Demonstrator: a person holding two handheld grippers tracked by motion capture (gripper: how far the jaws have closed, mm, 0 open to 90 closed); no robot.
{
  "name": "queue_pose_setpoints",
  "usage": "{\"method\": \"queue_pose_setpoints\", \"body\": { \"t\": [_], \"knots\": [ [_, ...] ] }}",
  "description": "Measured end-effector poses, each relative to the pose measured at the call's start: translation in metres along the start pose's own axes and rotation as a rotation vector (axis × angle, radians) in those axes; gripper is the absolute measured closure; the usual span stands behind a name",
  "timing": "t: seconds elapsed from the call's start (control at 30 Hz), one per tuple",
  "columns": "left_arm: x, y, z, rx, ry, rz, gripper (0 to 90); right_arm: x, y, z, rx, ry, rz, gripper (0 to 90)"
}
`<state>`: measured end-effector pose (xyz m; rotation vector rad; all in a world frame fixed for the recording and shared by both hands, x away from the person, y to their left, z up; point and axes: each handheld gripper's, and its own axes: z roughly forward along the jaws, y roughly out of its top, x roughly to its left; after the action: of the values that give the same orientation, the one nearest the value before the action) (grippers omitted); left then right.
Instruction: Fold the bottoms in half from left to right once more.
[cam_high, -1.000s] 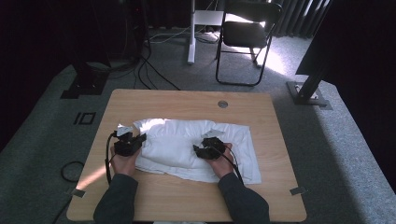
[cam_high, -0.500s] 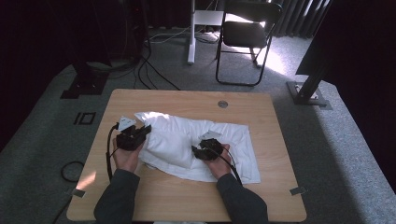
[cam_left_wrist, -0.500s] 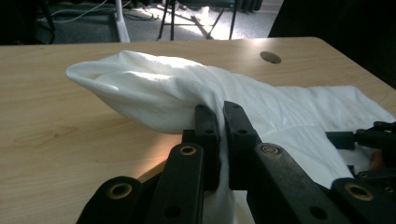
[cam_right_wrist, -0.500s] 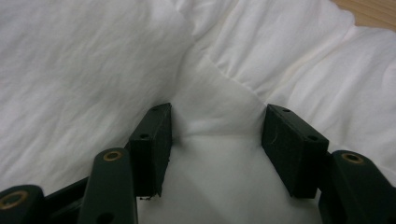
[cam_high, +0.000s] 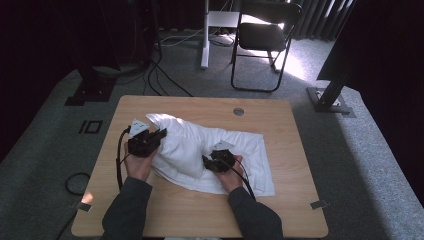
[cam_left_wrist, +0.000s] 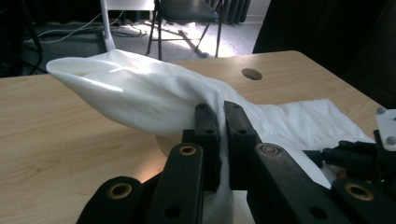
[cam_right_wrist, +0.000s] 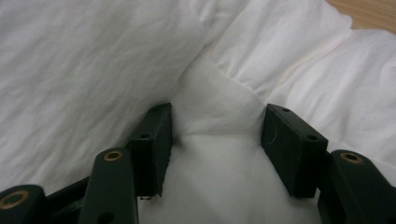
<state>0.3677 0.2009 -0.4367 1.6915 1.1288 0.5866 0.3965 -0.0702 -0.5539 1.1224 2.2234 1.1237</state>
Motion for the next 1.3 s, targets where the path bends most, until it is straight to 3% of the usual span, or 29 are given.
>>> {"method": "queue_pose_setpoints", "body": {
  "t": [0.47, 1.07, 1.3],
  "knots": [
    [-0.008, 0.01, 0.0, -0.016, -0.02, 0.03, 86.9, 0.015, 0.004, 0.007, -0.012, 0.004, 0.008, 43.0],
    [-0.025, 0.021, 0.003, -0.029, -0.052, 0.073, 86.8, 0.045, 0.018, 0.026, -0.022, 0.019, -0.005, 43.3],
    [-0.028, 0.021, 0.006, -0.027, -0.048, 0.091, 86.8, 0.054, 0.025, 0.03, -0.025, 0.115, -0.011, 43.2]
  ]
}}
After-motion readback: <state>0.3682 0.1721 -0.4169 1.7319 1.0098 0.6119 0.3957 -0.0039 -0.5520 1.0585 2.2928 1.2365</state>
